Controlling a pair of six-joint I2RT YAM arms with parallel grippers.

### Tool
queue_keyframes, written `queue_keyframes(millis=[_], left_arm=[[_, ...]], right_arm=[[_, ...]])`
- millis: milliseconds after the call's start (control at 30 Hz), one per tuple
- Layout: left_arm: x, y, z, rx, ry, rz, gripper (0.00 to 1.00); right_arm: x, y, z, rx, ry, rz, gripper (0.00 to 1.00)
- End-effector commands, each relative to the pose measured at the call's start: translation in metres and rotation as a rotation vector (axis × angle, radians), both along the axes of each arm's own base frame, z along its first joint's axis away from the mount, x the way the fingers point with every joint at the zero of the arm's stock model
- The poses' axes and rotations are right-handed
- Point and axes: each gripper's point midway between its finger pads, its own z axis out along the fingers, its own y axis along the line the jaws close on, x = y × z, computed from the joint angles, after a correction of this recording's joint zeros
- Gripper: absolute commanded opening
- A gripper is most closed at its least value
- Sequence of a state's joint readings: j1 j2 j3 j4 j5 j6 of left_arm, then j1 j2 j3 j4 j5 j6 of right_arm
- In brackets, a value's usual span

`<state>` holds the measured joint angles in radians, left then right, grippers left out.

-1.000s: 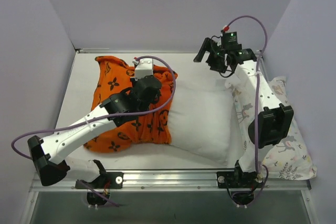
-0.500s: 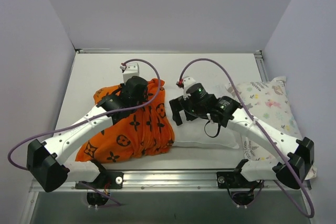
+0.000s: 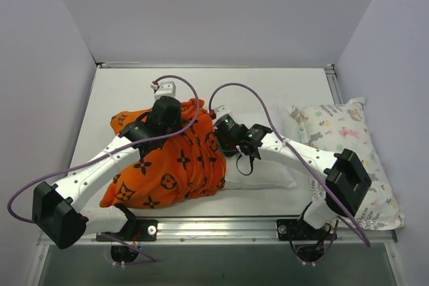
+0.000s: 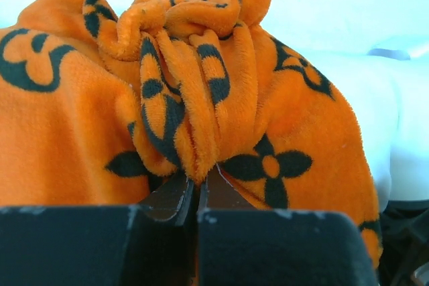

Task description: Remove the pillowcase from the pillow

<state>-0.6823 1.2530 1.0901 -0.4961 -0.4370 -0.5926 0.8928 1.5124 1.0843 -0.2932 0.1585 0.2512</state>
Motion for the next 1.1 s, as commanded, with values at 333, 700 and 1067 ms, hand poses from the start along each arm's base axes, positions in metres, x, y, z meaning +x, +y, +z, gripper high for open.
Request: queue_keyframes(millis=[333, 700, 1067], left_arm=[[0.058, 0.2, 0.046, -0.061, 0.012, 0.457, 0.0], [0.063, 0.221, 0.047, -0.171, -0.005, 0.406, 0.0], [-0.001, 0.082, 0.07, -0.099, -0.066, 0.014, 0.97]], right_arm=[[0.064, -0.127, 0.045, -0.13, -0.028, -0.525, 0.0], [0.09, -0.12, 0.068, 0.062, -0.006, -0.544, 0.0], [0.094, -0.091, 0.073, 0.123, 0.022, -0.486, 0.0]])
